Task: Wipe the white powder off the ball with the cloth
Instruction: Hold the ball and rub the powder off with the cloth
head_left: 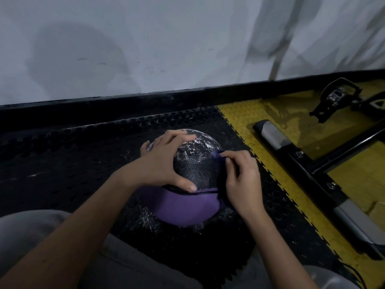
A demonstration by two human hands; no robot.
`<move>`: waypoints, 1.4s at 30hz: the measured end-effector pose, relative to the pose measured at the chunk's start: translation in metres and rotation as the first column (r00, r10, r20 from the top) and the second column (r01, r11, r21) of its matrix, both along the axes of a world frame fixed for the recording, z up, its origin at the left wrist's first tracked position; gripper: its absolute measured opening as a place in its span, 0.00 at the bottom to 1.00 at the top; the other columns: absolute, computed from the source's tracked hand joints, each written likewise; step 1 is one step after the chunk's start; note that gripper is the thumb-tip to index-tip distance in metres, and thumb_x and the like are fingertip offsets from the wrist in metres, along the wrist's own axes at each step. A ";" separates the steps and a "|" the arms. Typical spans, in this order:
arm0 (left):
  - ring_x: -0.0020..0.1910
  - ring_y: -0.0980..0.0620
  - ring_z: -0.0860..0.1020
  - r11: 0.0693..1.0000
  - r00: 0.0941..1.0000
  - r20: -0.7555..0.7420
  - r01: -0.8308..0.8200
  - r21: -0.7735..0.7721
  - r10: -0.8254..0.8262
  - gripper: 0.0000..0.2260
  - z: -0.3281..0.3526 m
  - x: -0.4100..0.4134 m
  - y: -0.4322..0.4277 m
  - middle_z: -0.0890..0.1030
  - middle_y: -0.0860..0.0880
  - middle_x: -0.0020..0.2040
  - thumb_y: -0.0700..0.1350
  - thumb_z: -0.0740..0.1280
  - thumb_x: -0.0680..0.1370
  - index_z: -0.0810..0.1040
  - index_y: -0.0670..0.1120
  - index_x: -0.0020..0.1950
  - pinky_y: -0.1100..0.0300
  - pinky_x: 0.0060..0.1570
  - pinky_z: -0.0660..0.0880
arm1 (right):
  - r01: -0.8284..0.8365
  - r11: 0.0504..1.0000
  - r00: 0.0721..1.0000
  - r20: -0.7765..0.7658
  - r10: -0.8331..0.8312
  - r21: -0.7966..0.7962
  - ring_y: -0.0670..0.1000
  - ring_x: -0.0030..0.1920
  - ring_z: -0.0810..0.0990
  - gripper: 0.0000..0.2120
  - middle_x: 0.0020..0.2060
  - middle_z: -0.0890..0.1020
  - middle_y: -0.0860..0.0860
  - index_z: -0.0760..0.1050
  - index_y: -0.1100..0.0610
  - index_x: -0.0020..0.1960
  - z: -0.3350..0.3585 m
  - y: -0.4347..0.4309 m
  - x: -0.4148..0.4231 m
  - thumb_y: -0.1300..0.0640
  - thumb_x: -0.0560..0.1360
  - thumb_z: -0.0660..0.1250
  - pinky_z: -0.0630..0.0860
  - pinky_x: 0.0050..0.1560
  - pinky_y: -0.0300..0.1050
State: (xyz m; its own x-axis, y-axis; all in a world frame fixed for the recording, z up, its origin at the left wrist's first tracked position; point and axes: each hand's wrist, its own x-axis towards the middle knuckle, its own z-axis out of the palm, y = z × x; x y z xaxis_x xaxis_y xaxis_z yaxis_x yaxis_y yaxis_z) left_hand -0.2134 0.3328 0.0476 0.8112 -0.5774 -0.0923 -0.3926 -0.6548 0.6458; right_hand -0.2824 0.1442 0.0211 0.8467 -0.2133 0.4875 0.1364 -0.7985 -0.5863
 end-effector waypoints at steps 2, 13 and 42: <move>0.70 0.60 0.54 1.000 1.000 -0.009 0.004 -0.001 -0.004 0.50 0.001 0.000 0.004 0.53 0.67 0.66 0.70 0.66 0.48 0.55 0.67 0.69 0.42 0.70 0.42 | -0.123 0.985 0.991 0.038 0.128 -0.118 0.50 0.45 0.70 0.10 0.45 0.77 0.50 0.78 0.58 0.50 0.006 0.017 -0.011 0.59 0.77 0.58 0.65 0.47 0.36; 0.71 0.64 0.40 0.997 0.998 0.059 0.022 -0.072 -0.018 0.48 0.002 0.007 0.011 0.47 0.71 0.65 0.71 0.66 0.51 0.42 0.74 0.65 0.46 0.69 0.36 | -0.005 0.989 0.995 -0.094 0.019 0.144 0.52 0.48 0.77 0.09 0.43 0.78 0.47 0.80 0.59 0.52 -0.005 -0.017 0.004 0.66 0.77 0.62 0.70 0.50 0.45; 0.58 0.52 0.70 0.855 0.816 0.295 -0.404 -0.325 0.498 0.30 -0.022 0.005 -0.013 0.69 0.56 0.54 0.70 0.58 0.63 0.73 0.51 0.55 0.47 0.60 0.65 | -0.061 0.981 0.998 0.014 0.065 -0.186 0.51 0.43 0.71 0.11 0.48 0.79 0.50 0.79 0.58 0.56 -0.011 0.021 0.001 0.62 0.76 0.62 0.67 0.44 0.38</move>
State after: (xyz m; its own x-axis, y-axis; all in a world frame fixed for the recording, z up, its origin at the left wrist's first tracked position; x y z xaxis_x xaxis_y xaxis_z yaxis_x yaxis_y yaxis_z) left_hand -0.2081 0.3202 0.0256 0.9332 -0.1036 0.3442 -0.3231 -0.6613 0.6770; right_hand -0.2814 0.1654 0.0097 0.8455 -0.0641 0.5302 0.2001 -0.8824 -0.4259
